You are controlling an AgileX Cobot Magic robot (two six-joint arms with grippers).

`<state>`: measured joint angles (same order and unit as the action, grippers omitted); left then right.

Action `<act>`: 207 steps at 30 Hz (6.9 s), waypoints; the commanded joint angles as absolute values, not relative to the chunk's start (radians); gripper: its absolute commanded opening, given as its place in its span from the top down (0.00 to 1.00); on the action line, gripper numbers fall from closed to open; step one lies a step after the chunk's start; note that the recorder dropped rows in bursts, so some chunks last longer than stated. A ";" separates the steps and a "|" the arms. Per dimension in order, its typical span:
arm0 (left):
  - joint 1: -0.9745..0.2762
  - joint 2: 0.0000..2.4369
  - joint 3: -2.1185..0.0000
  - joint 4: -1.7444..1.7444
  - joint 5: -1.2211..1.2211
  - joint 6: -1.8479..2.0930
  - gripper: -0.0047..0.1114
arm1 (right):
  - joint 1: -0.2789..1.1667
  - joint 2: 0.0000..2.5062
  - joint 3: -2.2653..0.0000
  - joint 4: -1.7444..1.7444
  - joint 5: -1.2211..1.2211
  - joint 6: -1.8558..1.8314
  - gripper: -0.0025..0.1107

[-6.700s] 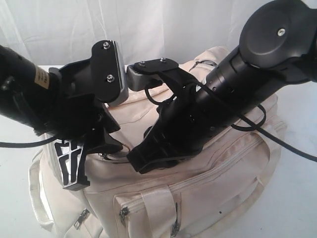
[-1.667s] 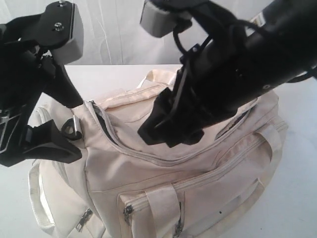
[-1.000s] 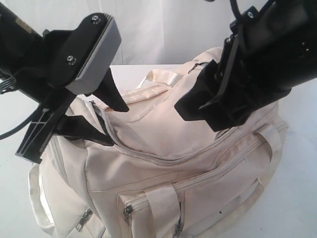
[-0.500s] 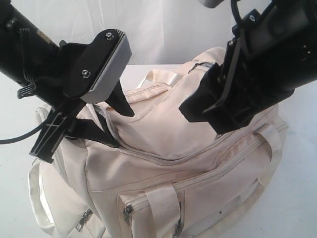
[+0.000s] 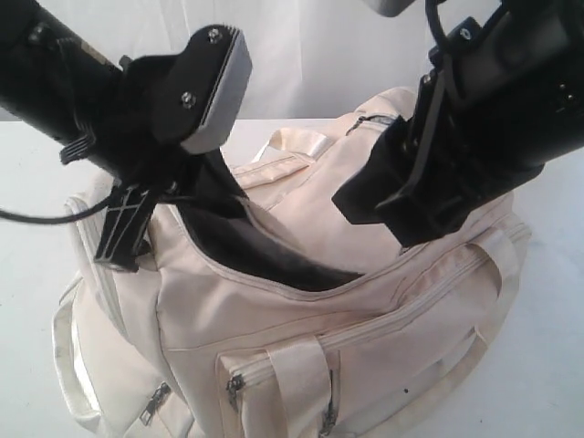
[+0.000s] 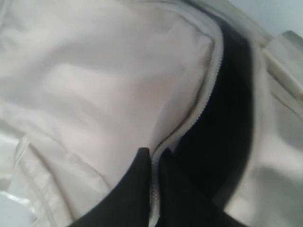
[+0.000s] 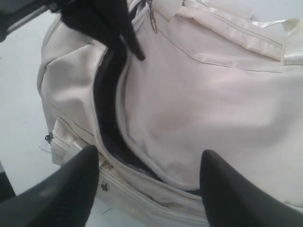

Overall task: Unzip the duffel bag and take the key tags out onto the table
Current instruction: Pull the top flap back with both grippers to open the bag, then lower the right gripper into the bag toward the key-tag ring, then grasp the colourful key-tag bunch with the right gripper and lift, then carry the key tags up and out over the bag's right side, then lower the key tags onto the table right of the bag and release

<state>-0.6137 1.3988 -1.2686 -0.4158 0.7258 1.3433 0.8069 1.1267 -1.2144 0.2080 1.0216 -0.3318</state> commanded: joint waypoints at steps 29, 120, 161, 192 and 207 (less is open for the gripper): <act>-0.131 1.525 -1.279 -0.161 0.540 0.164 0.86 | 0.810 1.119 -1.183 0.078 0.995 -0.214 0.46; -0.131 0.861 -0.953 -0.082 0.728 0.165 0.96 | 0.806 1.501 -1.505 -0.251 0.923 0.199 0.98; -0.131 0.861 -0.953 -0.089 0.731 0.165 0.96 | 0.767 1.009 -1.153 -0.594 1.221 0.476 0.98; -0.131 0.861 -0.953 -0.103 0.733 0.165 0.96 | 0.515 1.387 -0.757 -0.707 0.820 0.608 0.98; -0.131 0.861 -0.953 -0.103 0.733 0.165 0.96 | 0.508 1.412 -0.757 -0.686 0.771 0.650 0.48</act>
